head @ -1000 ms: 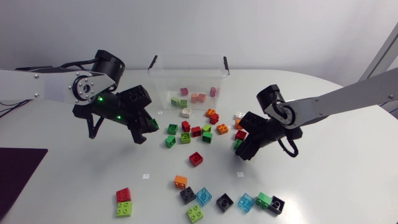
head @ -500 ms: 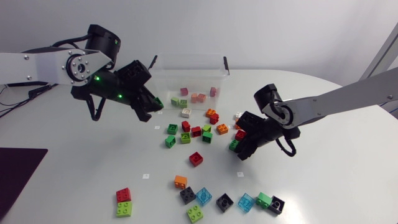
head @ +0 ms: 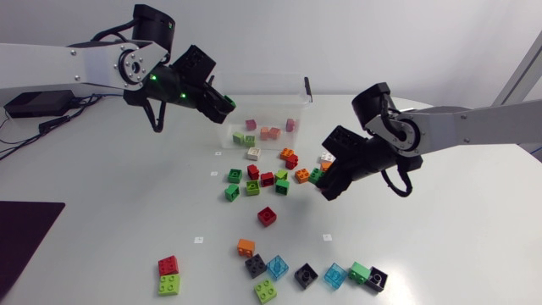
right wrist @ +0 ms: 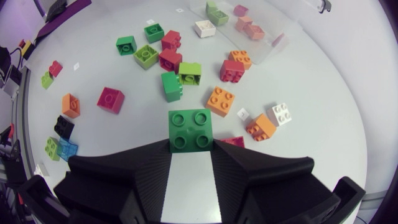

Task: Place the duplo bricks in the container

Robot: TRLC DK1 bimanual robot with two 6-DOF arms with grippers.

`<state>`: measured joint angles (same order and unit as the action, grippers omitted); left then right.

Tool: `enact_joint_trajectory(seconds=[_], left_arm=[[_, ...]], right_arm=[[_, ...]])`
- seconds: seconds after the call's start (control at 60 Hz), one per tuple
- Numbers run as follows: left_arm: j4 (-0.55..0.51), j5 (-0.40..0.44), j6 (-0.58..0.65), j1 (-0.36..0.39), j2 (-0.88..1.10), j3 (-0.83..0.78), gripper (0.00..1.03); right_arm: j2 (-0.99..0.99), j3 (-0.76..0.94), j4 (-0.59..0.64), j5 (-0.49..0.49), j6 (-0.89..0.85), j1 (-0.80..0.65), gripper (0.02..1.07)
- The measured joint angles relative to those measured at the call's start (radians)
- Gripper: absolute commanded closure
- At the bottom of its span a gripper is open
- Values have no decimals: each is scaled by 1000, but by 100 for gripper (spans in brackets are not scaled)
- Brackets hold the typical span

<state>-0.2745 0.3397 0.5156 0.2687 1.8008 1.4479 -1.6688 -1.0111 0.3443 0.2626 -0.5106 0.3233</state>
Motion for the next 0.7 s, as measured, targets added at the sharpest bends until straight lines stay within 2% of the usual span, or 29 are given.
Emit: enact_joint_trajectory(seconds=[0.65,0.683,0.7], left_arm=[[41,-33,-126,-27,290,346,77],[41,-35,-129,-27,299,360,75],[41,-37,-131,-27,305,368,70]], right_arm=[[-22,-271,31,3,146,49,80],[-28,-286,37,3,150,49,80],[-32,-296,43,3,153,49,80]])
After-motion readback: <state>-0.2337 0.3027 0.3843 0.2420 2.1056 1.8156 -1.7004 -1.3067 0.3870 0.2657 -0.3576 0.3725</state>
